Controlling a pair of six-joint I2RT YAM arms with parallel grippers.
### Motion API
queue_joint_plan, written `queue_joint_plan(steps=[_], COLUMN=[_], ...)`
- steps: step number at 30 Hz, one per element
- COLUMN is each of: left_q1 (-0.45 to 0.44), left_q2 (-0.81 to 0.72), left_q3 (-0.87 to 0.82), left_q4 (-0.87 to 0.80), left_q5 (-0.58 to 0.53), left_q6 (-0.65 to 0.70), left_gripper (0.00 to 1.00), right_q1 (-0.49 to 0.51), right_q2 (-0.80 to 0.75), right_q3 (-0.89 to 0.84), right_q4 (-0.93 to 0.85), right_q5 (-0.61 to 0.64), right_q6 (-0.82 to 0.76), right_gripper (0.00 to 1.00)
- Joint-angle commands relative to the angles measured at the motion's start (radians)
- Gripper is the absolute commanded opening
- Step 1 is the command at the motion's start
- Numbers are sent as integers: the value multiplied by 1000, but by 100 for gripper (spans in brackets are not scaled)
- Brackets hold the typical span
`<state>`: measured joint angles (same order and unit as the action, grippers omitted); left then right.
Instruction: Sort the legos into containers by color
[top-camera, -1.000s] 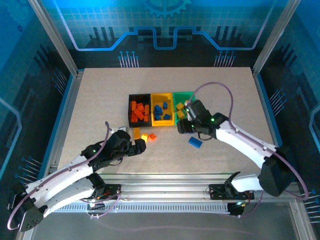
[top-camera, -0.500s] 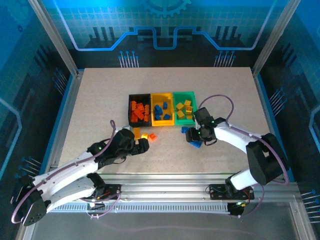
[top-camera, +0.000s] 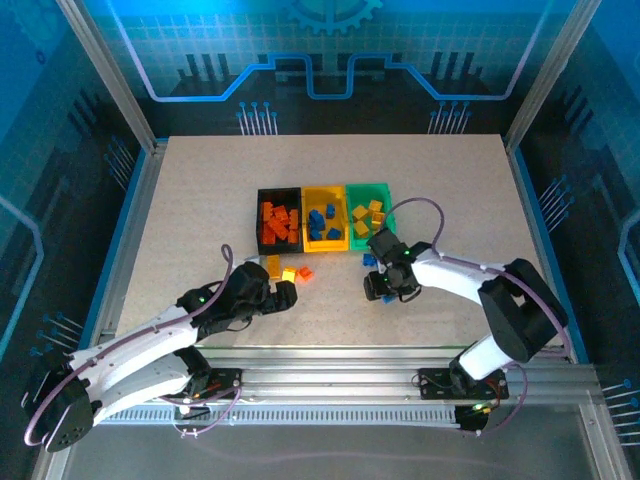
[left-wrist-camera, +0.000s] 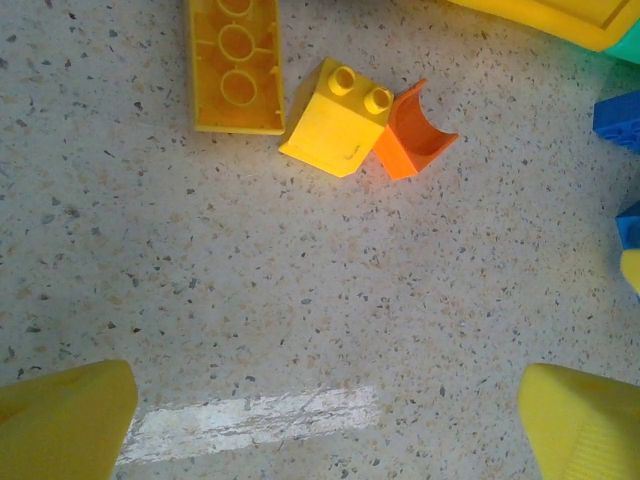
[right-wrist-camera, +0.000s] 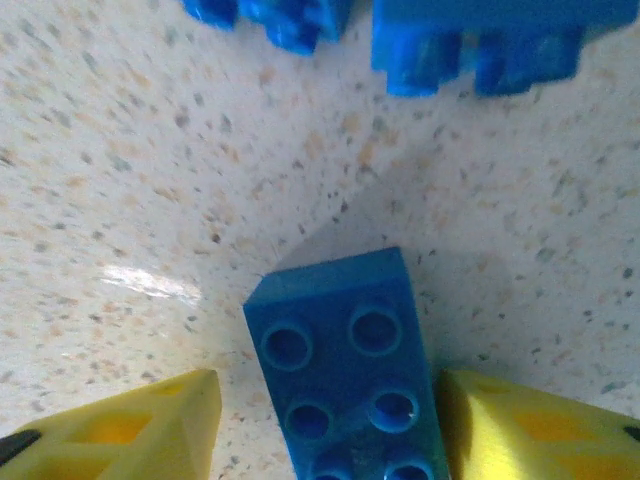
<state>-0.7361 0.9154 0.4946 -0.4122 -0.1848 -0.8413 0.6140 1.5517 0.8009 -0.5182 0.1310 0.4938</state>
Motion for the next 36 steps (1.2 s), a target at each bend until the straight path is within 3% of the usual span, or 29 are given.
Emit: queue_joint_plan(steps=[1,5,9,17,28,33,36], left_q1=[-1,-1,-2,-2,-1,-1,-2], left_q2=[-7,-14,-24,-37,-91,-127,-134], left_q3=[-10,-13,-14,-17,2,-4,-4], left_q4=[13,6,2,-17,-90,-116,-122], left_q5=[12,15,18,13,-5,-10,-9], left_q6=[-21,-24,-17,-22,-24,-27,-27], left_gripper=[99,99,99,99,99,99,99], right_q1=[30,46,60,105,69,49,46], right_q2=[53,87,29,-83,326,444,485], right_q3=[43,66,73,304,761,876,927], right_q4=[-72,-69,-51,-51,-63,-94,-118], right_q5=[104,115,91,21,122,144,144], right_q6=[31,25,4,-51,-23,7,12], right_gripper=[55,44,34,31,35,37,45])
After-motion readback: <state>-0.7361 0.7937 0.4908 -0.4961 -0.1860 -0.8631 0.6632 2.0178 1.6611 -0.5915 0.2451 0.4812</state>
